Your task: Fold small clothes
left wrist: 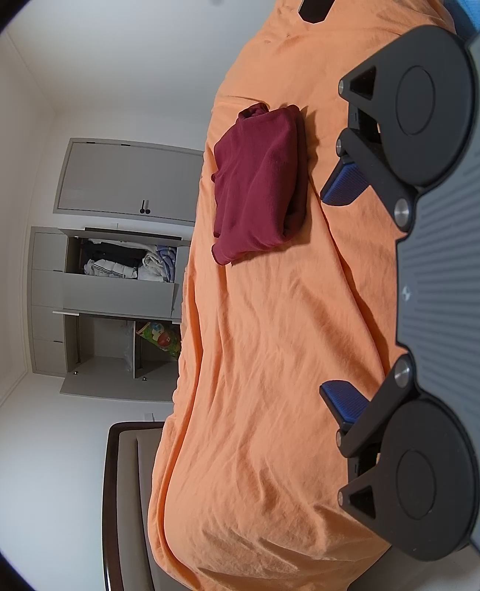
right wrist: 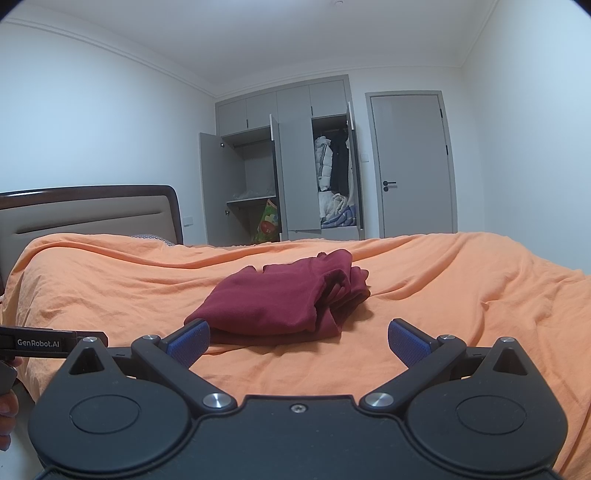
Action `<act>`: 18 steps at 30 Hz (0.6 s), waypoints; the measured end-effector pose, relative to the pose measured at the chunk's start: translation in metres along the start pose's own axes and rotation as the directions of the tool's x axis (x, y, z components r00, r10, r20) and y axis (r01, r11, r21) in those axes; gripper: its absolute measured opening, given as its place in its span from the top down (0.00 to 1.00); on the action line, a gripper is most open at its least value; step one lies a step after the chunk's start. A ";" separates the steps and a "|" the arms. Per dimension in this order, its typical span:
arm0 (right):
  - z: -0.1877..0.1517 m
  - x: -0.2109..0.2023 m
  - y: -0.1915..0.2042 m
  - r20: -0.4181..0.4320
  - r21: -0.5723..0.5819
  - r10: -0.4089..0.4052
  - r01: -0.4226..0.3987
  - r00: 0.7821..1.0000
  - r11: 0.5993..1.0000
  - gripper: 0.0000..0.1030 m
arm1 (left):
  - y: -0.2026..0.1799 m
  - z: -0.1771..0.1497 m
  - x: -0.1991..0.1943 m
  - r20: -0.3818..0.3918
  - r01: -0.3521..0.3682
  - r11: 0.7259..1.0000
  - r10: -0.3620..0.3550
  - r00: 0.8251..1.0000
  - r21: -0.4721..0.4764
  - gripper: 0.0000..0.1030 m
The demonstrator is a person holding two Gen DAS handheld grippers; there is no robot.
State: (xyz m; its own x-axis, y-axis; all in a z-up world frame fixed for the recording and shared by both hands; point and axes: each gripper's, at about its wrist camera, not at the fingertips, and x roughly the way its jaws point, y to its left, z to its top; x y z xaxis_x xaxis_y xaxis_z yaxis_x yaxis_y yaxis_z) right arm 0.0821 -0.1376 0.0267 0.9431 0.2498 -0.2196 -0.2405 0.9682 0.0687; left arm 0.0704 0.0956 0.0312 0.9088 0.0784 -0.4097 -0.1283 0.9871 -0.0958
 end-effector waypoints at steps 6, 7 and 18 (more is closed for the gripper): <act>-0.003 0.001 0.000 -0.006 -0.002 0.001 -0.001 1.000 1.000 0.00 | 0.001 0.000 0.000 -0.002 -0.001 1.000 0.001 1.000 0.000 0.00; -0.003 0.001 0.000 -0.006 -0.002 0.001 -0.001 1.000 1.000 0.00 | 0.001 0.000 0.001 -0.003 -0.001 1.000 0.001 1.000 0.001 0.00; -0.002 0.001 0.000 -0.010 0.000 0.001 -0.001 1.000 1.000 0.00 | 0.002 0.000 0.001 -0.001 -0.001 1.000 0.001 1.000 0.005 0.00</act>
